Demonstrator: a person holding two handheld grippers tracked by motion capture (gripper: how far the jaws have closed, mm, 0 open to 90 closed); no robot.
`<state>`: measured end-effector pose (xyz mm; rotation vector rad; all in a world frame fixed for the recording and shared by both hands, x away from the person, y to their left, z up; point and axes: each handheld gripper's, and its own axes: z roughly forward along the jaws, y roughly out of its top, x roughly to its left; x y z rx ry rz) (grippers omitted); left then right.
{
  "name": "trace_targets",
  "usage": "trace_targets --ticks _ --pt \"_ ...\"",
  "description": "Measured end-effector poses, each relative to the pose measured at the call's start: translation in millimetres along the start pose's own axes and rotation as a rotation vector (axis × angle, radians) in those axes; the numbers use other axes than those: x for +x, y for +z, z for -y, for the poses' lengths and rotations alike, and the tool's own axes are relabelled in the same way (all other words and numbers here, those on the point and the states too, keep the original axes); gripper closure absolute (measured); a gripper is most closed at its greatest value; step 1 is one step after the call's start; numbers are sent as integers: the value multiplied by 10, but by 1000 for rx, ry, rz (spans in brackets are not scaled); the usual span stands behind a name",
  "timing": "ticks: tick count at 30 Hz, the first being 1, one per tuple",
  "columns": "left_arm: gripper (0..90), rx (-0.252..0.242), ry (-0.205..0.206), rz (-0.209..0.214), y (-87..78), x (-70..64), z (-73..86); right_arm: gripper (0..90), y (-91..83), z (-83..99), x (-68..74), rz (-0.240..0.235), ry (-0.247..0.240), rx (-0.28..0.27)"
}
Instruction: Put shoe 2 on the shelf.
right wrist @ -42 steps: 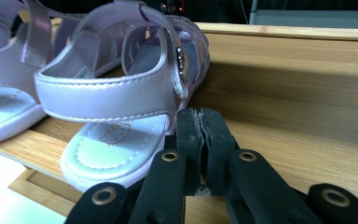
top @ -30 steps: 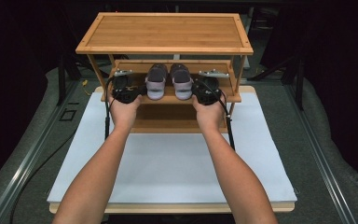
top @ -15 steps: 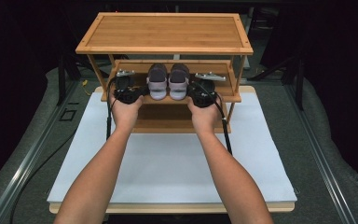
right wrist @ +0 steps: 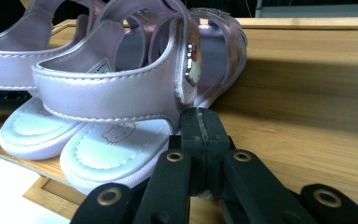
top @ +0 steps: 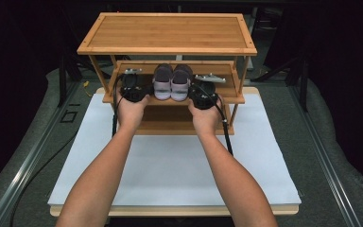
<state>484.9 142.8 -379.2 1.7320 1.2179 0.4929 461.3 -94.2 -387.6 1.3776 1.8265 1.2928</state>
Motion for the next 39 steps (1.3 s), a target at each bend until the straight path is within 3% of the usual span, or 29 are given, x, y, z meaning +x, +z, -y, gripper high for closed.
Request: trace_targets --ticks 1,3,5,14,24,33,39 --pt "900 -3 -5 6 1 10 -1 900 6 -9 16 39 -10 1" --pt "900 -5 -11 10 0 15 2 900 4 -26 19 15 -26 7" --pt "900 -10 -11 4 -5 2 6 900 1 -33 21 20 -36 13" --pt "900 -3 -21 -20 0 -28 16 900 -3 -40 12 13 -21 19" --pt "900 -5 -31 -1 4 -13 17 900 5 -38 -13 10 -17 19" --pt "900 2 -18 -9 -10 -3 19 900 -8 -25 -23 21 -36 17" --pt "900 -22 -15 -4 -94 0 -6 900 -57 -19 -32 43 -54 3"
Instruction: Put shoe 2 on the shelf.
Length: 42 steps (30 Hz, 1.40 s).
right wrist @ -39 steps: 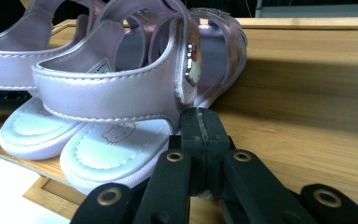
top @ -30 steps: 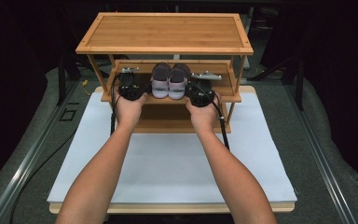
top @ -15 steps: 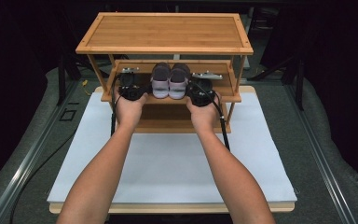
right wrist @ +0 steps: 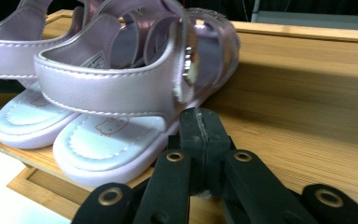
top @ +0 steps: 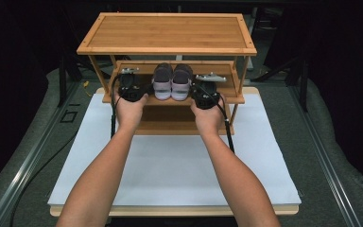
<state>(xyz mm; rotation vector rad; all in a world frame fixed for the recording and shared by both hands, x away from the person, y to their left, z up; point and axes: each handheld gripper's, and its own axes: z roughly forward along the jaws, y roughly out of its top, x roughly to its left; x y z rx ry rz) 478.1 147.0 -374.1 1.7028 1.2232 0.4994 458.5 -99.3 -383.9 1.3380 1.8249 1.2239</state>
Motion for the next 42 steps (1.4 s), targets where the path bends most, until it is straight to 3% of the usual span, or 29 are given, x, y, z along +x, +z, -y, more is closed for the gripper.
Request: trace_targets --ticks 3,10,17,27,33,37,38,42 --pt "900 6 15 -6 -42 0 2 900 -37 -10 -25 2 8 -4" --pt "899 -3 1 -13 -126 24 19 900 -112 -25 -56 14 0 -4" --pt "899 -21 5 -7 -245 42 16 900 -215 -31 -62 8 -30 -5" --pt "899 -32 36 12 -415 34 32 900 -359 1 -122 -10 -49 -10" --pt "899 -43 59 49 -615 83 65 900 -485 57 -164 -22 -72 -10" --pt "898 -51 60 82 -773 110 139 900 -635 118 -240 -60 -76 -11" --pt "897 -48 72 89 -823 118 167 900 -689 137 -270 -91 -61 -13" --pt "897 -41 92 82 -964 157 277 900 -884 251 -374 -129 -14 -11"
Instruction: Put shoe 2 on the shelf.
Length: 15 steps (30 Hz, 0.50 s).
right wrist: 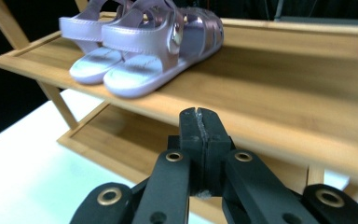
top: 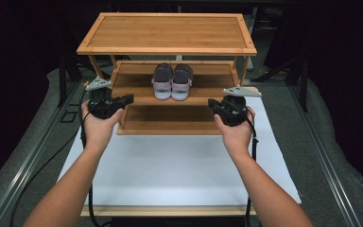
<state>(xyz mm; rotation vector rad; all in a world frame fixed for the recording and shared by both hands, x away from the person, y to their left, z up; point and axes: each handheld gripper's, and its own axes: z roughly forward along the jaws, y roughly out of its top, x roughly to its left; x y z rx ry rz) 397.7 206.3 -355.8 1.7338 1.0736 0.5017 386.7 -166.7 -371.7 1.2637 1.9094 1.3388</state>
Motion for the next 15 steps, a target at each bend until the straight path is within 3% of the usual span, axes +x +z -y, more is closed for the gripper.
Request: trace_targets --ticks 4,6,9,10,15 --pt "897 -5 -32 13 -182 75 230 900 -190 141 -38 -14 -8 4" --pt "897 -9 -37 14 -204 82 267 900 -282 210 -34 7 -34 -10" --pt "897 -17 -47 9 -301 113 476 900 -421 385 -35 34 -55 -8" --pt "897 -17 -47 9 -301 113 476 900 -443 428 -41 30 -55 -11" --pt "896 -36 -41 -13 -464 80 839 900 -582 685 -67 22 -25 -16"
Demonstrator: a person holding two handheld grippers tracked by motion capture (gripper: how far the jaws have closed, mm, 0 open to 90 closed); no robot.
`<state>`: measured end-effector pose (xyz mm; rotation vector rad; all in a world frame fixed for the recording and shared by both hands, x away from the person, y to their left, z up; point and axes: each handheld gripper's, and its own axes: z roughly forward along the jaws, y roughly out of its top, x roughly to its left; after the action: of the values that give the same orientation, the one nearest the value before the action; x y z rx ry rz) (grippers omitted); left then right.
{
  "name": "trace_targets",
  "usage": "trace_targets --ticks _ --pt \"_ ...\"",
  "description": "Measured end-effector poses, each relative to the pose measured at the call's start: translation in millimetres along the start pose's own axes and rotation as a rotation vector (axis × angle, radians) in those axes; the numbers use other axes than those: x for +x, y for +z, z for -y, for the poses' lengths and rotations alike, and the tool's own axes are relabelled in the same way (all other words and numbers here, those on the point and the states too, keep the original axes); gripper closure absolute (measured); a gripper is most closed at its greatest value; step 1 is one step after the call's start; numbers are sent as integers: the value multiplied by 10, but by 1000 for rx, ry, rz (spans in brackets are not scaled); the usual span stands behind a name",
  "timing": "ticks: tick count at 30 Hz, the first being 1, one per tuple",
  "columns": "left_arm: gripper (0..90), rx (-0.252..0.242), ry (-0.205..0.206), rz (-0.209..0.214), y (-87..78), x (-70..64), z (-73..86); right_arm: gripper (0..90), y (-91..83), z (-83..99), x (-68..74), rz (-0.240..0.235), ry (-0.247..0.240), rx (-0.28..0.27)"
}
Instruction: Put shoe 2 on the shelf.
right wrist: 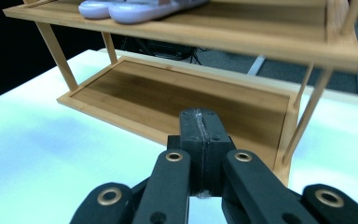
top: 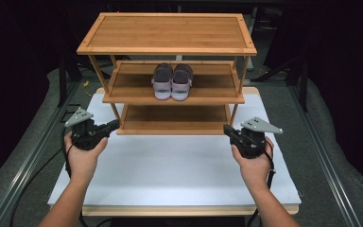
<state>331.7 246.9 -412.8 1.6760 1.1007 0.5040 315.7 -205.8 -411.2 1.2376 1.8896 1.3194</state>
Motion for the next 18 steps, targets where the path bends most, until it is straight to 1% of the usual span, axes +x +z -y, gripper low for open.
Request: trace_targets --ticks 1,2,3,4,5,6,7,8,9,10,11,13,14,15,16,17,18 --pt "895 3 3 -6 -20 -2 70 900 -15 51 -5 -12 22 -11" --pt "894 10 7 -14 -40 -2 144 900 -30 102 -11 -21 37 -10" --pt "891 16 19 -29 -60 -1 218 900 -47 155 -8 -20 40 -9" --pt "886 30 25 -35 -73 5 288 900 -65 208 4 -15 36 -3" --pt "883 30 25 -35 -73 5 288 900 -81 258 12 -11 27 3" --pt "884 56 26 -39 -90 7 422 900 -101 319 24 -11 30 2" --pt "884 73 35 -40 -100 7 476 900 -113 352 27 -13 31 4" --pt "884 84 36 -43 -113 3 525 899 -131 395 33 -17 41 9" --pt "886 84 36 -43 -113 3 525 899 -131 395 33 -17 41 9" --pt "886 92 38 -41 -141 -2 578 899 -146 435 37 -22 53 12" --pt "888 99 39 -39 -180 -17 647 897 -170 521 44 -37 80 24" --pt "890 103 39 -31 -201 -18 678 897 -185 585 56 -33 81 36" --pt "892 95 18 -35 -239 -5 745 897 -194 633 62 -28 83 43" --pt "893 90 -5 -30 -246 3 783 896 -199 664 66 -23 82 46" --pt "893 88 -9 -35 -250 6 821 895 -205 705 66 -14 77 51" --pt "893 88 -9 -35 -250 6 821 895 -205 705 66 -14 77 51" --pt "893 88 -4 -34 -238 7 883 894 -209 792 57 5 86 52"
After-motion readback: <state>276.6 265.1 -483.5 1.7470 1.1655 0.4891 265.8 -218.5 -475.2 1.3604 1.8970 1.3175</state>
